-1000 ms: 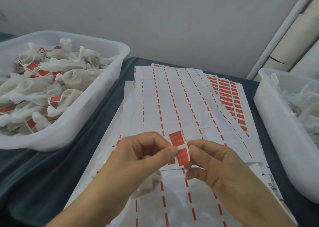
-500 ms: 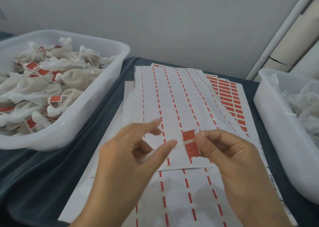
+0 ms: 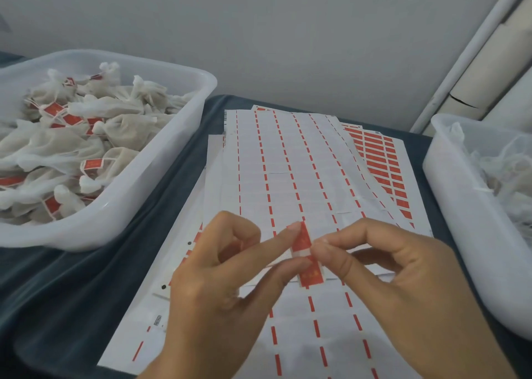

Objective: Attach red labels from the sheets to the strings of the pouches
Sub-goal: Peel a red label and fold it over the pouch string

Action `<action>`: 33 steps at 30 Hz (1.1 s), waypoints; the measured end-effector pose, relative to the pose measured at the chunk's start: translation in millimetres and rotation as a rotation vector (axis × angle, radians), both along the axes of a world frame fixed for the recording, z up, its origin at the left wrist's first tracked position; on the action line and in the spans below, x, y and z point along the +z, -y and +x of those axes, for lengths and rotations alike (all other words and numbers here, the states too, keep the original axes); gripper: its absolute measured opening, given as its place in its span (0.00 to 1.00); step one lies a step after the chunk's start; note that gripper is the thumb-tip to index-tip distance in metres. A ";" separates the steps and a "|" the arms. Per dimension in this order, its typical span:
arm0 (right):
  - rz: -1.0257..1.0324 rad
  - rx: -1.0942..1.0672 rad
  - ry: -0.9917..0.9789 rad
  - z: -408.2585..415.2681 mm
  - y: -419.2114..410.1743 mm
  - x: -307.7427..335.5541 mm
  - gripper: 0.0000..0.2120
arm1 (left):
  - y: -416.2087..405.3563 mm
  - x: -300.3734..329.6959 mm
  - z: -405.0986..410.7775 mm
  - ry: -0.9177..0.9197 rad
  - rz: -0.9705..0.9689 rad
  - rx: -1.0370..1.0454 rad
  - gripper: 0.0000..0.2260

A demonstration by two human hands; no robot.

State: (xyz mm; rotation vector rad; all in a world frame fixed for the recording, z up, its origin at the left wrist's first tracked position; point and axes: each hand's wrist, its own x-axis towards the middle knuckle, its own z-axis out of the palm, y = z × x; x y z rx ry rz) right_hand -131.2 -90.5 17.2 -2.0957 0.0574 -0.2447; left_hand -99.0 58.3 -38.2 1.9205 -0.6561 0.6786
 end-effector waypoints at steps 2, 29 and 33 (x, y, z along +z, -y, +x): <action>0.056 0.029 -0.055 1.2 1.9 -1.0 0.14 | 0.6 -0.5 -0.1 0.010 0.011 -0.001 0.15; 0.466 -0.019 0.046 -2.3 -14.2 -29.9 0.16 | 8.9 16.4 -4.7 -0.854 -0.816 -0.147 0.12; 0.528 -0.004 0.062 3.0 -20.3 -30.4 0.12 | 10.9 22.7 -7.2 -0.873 -0.854 -0.180 0.11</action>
